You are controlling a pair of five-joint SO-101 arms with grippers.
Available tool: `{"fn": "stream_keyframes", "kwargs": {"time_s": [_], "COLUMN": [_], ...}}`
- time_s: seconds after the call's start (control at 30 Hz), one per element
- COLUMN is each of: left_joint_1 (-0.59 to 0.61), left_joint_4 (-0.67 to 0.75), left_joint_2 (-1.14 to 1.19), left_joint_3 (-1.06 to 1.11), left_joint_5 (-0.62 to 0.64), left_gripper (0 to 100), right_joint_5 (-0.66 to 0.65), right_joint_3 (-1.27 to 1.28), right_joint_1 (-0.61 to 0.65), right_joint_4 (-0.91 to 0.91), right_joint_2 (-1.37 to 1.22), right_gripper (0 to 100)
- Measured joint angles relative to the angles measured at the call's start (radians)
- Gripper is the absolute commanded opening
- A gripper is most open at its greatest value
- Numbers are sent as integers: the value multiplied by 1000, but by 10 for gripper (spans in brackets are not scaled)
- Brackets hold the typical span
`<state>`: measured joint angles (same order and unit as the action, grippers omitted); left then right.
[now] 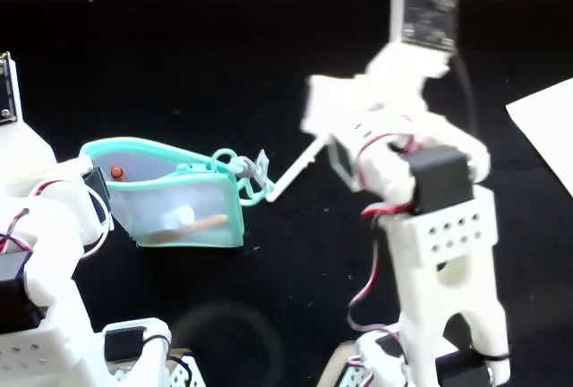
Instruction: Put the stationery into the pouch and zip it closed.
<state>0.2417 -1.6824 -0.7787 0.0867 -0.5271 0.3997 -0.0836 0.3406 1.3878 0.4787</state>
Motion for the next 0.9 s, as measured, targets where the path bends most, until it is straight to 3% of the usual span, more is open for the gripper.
{"fn": "stream_keyframes", "kwargs": {"time_s": [0.1, 0.2, 0.33, 0.53, 0.9], "left_joint_1": [0, 0, 0, 0, 0], "left_joint_4": [0, 0, 0, 0, 0], "left_joint_2": [0, 0, 0, 0, 0], "left_joint_3": [0, 0, 0, 0, 0], "left_joint_5": [0, 0, 0, 0, 0], "left_gripper": [7, 7, 7, 7, 7], "right_joint_5": [0, 17, 170, 373, 414], "right_joint_3": [141, 315, 453, 482, 482], "right_joint_1": [-91, -109, -107, -28, 34], "right_joint_4": [-5, -124, -356, -531, -732], "right_joint_2": [-6, -43, -121, -284, -551], "right_gripper": [238, 238, 238, 238, 238]}}
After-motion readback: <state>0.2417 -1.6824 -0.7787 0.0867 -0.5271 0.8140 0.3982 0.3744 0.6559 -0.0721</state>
